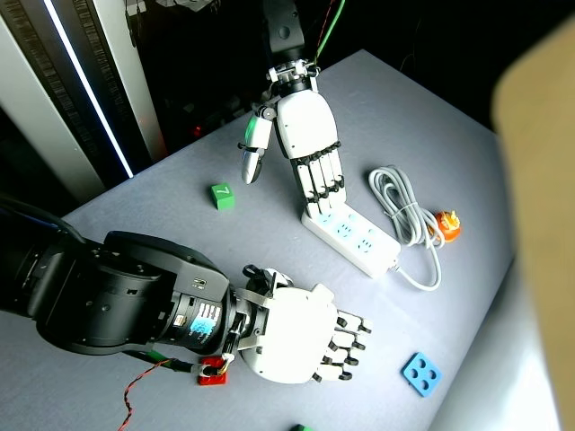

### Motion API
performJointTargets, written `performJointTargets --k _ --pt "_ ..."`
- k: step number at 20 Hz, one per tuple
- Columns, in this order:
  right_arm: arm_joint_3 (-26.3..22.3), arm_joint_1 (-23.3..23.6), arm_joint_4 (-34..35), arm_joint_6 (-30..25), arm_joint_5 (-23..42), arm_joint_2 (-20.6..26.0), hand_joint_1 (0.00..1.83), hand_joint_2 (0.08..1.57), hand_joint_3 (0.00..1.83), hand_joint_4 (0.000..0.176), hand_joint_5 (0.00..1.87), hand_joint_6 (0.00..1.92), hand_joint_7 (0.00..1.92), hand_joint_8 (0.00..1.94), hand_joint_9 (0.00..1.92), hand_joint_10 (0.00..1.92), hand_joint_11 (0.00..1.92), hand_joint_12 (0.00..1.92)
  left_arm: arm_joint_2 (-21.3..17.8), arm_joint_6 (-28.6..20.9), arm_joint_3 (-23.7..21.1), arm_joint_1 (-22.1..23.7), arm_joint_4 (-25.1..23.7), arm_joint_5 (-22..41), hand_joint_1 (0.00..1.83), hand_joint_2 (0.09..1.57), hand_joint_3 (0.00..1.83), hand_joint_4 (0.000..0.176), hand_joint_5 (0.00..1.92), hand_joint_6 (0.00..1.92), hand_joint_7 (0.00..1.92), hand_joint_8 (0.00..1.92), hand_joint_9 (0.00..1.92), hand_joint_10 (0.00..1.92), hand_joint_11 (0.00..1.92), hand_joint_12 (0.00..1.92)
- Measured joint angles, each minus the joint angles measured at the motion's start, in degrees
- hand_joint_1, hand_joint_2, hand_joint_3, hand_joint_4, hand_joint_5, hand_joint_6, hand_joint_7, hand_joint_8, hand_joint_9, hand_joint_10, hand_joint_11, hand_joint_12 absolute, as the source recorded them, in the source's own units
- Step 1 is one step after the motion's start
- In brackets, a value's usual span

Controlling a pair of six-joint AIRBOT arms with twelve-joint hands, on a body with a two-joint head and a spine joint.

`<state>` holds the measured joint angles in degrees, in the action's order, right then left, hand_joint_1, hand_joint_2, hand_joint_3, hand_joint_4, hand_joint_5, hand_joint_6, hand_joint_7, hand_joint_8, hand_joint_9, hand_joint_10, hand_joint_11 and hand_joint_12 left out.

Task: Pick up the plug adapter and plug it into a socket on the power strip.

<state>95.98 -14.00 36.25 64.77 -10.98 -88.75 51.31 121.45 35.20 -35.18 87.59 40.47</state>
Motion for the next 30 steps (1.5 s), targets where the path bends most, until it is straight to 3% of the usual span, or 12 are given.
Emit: performJointTargets --k 12,22,30 --pt "0.48 -0.24 0.0 -0.02 1.11 -0.79 1.15 1.04 0.0 0.0 0.25 0.01 0.27 0.01 0.24 0.01 0.0 0.7 -0.04 0.04 -0.04 0.26 0.37 -0.17 0.0 1.15 0.0 0.0 0.0 0.0 0.0 0.0 0.0 0.0 0.0 0.0" --pt "0.59 -0.59 -0.02 -0.02 1.27 -0.81 1.14 1.13 0.0 0.0 0.55 0.02 0.65 0.02 0.64 0.05 0.01 1.25 -0.04 0.04 -0.02 0.26 0.39 -0.2 0.0 1.15 0.0 0.0 0.0 0.0 0.0 0.0 0.0 0.0 0.0 0.0" --pt "0.59 -0.59 0.0 -0.39 2.29 -0.85 1.14 1.16 0.0 0.0 0.72 0.03 0.85 0.03 0.83 0.1 0.17 1.34 -0.04 0.04 -0.02 0.31 0.46 -0.17 0.0 1.15 0.0 0.0 0.0 0.0 0.0 0.0 0.0 0.0 0.0 0.0"
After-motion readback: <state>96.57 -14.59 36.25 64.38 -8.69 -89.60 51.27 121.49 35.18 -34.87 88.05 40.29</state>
